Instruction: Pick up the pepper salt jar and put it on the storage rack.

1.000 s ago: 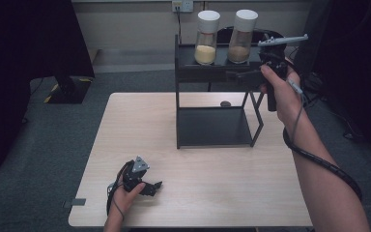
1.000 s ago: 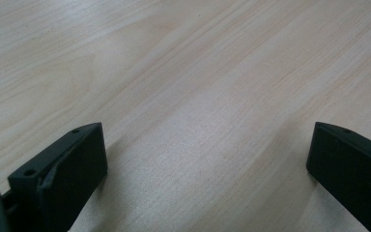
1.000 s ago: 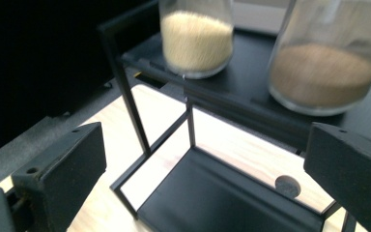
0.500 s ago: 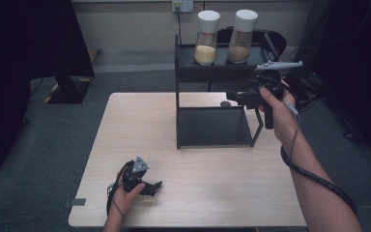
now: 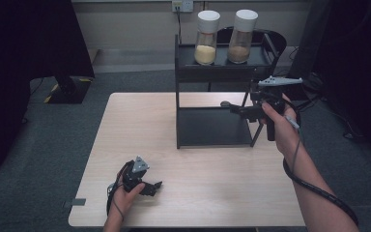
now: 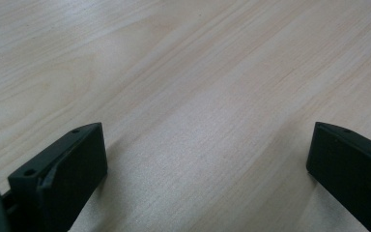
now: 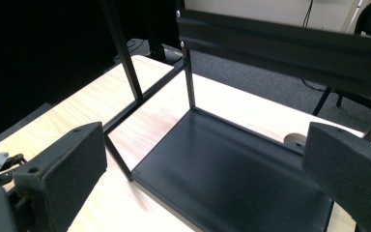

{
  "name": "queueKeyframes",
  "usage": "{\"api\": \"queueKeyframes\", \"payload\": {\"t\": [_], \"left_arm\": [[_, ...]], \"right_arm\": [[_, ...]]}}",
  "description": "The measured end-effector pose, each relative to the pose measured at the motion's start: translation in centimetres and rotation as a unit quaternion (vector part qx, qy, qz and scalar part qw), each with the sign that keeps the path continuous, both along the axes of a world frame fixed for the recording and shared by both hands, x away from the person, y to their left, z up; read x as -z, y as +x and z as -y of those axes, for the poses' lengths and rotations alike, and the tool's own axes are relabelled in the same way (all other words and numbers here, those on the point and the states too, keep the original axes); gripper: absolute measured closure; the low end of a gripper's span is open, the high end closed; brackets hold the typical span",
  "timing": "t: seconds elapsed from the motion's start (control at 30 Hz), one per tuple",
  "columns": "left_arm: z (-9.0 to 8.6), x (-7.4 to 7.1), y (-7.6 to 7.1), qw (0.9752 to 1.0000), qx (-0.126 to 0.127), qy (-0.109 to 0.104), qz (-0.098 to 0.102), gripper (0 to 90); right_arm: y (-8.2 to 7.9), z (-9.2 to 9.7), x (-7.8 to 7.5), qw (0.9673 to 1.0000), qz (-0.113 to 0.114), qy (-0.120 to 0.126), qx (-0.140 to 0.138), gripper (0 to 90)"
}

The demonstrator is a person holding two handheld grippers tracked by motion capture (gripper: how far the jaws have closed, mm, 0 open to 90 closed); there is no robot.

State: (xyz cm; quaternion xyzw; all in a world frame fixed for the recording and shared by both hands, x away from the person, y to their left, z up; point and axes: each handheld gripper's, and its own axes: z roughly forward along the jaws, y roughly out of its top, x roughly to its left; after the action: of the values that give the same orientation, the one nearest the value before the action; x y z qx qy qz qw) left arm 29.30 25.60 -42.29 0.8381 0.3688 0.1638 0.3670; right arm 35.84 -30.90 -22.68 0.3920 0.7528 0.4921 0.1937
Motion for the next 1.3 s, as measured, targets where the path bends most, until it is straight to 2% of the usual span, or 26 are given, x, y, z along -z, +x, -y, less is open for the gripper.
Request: {"api": "queueKeyframes", "payload": {"t": [0.37, 0.77, 0.93, 1.13, 1.3], "left_arm": [[0.0, 0.0, 0.0, 1.0000, 0.000, 0.000, 0.000, 0.0], [0.0, 0.0, 0.0, 1.0000, 0.000, 0.000, 0.000, 0.0], [0.0, 0.0, 0.0, 1.0000, 0.000, -0.001, 0.000, 0.0], [0.0, 0.0, 0.0, 1.0000, -0.001, -0.001, 0.001, 0.0], [0.0, 0.0, 0.0, 1.0000, -0.001, -0.001, 0.001, 0.0]], "right_arm": [[-0.7, 0.9, 3.0, 0.9999, -0.010, 0.006, -0.006, 1.1], [-1.4, 2.7, 6.2, 0.9995, -0.029, 0.007, 0.006, 1.2], [-1.9, 3.3, 7.3, 0.9995, -0.030, 0.002, 0.009, 1.3], [-2.6, 4.0, 8.8, 0.9994, -0.031, 0.008, 0.014, 1.3], [-3.4, 4.6, 9.8, 0.9995, -0.025, 0.001, 0.017, 1.3]]}}
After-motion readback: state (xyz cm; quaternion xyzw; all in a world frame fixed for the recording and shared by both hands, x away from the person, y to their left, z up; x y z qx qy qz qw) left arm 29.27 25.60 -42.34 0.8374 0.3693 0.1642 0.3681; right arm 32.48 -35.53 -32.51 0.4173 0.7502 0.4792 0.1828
